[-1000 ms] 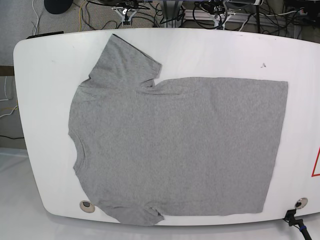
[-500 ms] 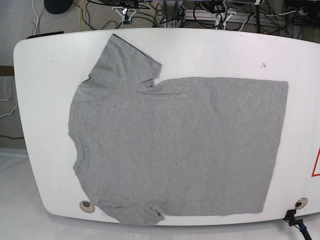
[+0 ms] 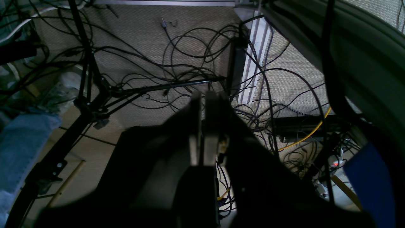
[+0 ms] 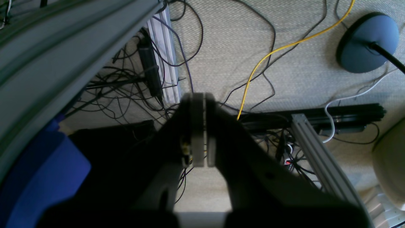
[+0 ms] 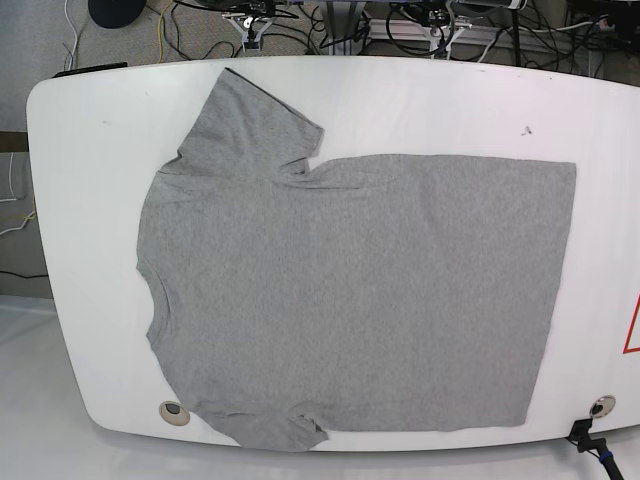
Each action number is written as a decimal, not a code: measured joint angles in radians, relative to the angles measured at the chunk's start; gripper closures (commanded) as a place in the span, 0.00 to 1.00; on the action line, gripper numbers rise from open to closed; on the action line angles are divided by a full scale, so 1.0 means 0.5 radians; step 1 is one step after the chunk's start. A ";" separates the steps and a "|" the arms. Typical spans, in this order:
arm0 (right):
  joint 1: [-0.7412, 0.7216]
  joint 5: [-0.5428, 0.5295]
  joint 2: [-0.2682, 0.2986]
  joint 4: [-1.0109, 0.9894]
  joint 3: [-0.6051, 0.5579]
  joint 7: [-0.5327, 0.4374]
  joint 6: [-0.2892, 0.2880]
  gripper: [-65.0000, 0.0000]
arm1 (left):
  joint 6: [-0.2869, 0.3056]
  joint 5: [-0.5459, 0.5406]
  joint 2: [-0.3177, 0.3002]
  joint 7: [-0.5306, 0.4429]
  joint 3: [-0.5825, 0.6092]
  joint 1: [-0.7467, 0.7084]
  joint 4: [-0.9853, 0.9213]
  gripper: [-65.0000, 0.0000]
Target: Fold the T-shirt properly
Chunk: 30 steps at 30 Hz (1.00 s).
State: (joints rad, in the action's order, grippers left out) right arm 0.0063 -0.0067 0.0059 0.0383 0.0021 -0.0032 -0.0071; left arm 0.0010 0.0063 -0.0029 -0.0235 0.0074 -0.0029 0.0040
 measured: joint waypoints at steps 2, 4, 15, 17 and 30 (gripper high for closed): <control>0.000 0.000 -0.001 -0.004 0.002 0.001 0.001 0.99 | -0.001 0.000 -0.001 -0.017 0.001 -0.001 -0.001 1.00; 0.005 0.000 -0.001 -0.002 0.001 0.002 0.000 0.99 | -0.001 0.000 -0.001 -0.014 0.000 0.000 0.002 1.00; 0.013 0.000 0.001 0.014 0.002 0.000 0.000 1.00 | 0.013 0.000 -0.011 -0.014 0.000 0.000 0.013 1.00; 0.018 0.013 -0.001 0.050 0.005 0.011 0.002 1.00 | 0.011 0.001 -0.011 0.011 0.012 0.005 0.012 1.00; 0.007 0.008 0.006 0.051 0.007 0.014 0.008 1.00 | -0.001 0.008 -0.024 -0.005 0.006 0.001 -0.002 1.00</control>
State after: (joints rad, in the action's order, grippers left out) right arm 0.0097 -0.0029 0.0090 0.0639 0.0055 0.0040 -0.0032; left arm 0.0006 0.0105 -0.0147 -0.0261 0.0105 -0.0025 0.0032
